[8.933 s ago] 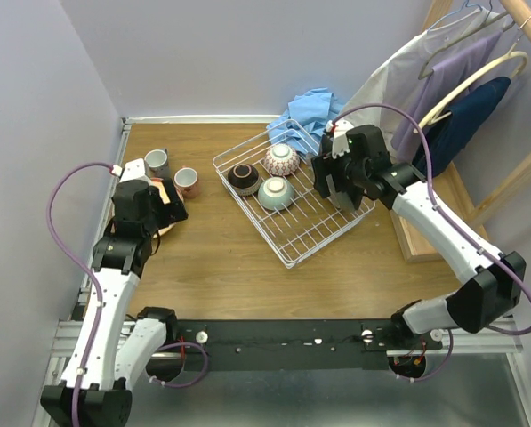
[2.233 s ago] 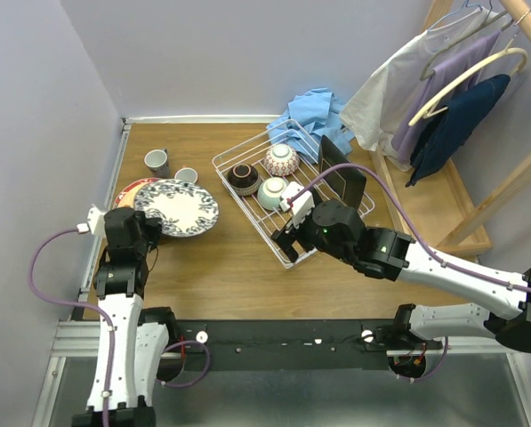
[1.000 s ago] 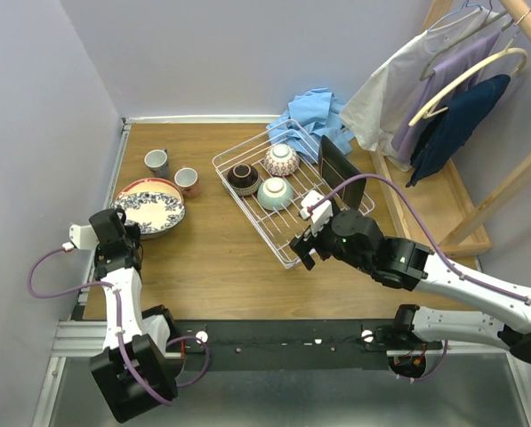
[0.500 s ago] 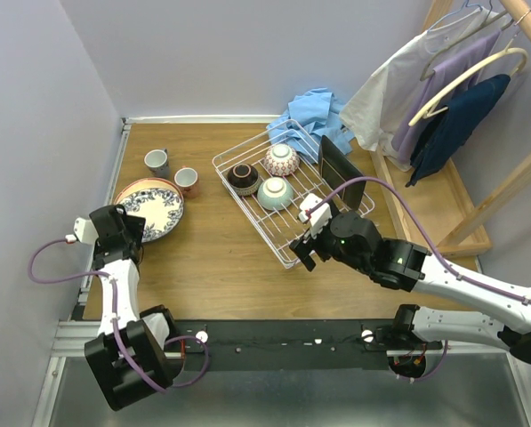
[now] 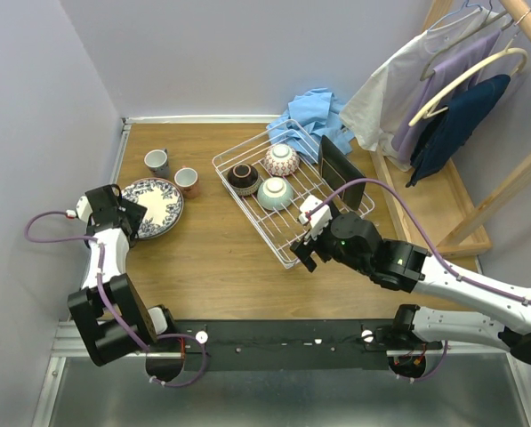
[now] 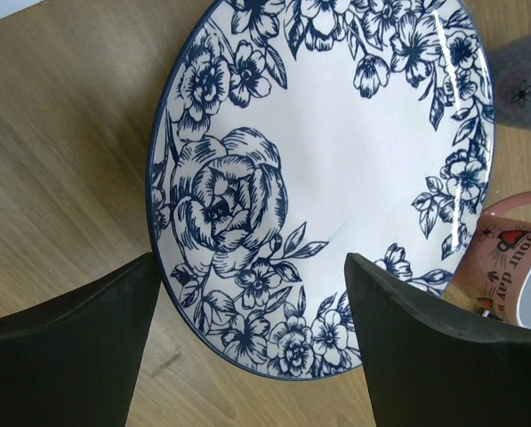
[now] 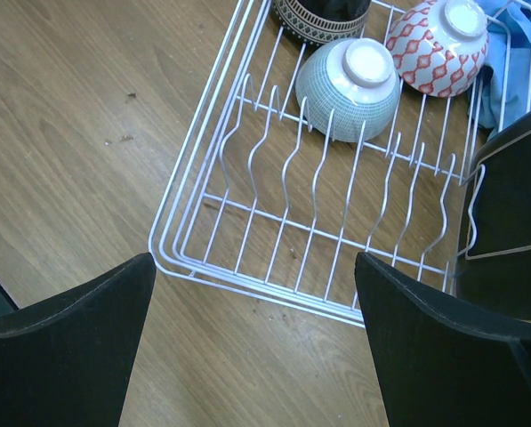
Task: Unload the mixed dishes from the dish rack
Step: Place the plate at the center of the board, then pick up the plate from the dish rack.
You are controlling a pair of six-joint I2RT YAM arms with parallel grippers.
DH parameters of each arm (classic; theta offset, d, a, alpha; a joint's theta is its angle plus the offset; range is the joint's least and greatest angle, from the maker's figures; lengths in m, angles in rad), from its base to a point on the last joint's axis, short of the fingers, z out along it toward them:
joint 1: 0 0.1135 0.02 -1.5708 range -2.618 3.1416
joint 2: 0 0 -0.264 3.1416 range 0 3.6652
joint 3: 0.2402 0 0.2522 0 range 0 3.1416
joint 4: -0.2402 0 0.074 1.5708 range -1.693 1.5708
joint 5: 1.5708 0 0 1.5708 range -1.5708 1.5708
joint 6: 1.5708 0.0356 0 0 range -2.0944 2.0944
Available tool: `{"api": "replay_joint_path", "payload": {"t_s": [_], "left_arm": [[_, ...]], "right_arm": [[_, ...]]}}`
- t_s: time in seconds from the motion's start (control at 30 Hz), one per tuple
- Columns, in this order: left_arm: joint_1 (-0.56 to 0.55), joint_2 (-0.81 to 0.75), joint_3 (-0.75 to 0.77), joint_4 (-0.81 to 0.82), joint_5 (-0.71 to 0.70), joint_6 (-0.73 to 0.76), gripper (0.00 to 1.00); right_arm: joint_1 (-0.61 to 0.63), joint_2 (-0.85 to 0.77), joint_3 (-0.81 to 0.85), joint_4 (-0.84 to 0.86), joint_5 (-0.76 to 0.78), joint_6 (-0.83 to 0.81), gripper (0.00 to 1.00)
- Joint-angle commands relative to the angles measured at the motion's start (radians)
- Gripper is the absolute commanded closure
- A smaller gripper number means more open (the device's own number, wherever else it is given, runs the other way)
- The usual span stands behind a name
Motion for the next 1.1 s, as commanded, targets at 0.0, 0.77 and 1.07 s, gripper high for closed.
{"api": "replay_joint_path", "payload": {"t_s": [0.0,0.77,1.07], "left_arm": [[0.005,-0.011,0.023,-0.048,0.018,0.056,0.07],[-0.194,-0.429,0.070,-0.300,0.017,0.350,0.01],[-0.397,-0.507,0.118,-0.315,0.101,0.404,0.01]], "right_arm": [[-0.004,-0.002,0.021,-0.004,0.013,-0.007,0.00],[-0.458,0.439,0.597,-0.284,-0.088,-0.018,0.00],[-0.744,0.593,0.717,-0.303,-0.359,-0.012,0.02]]}}
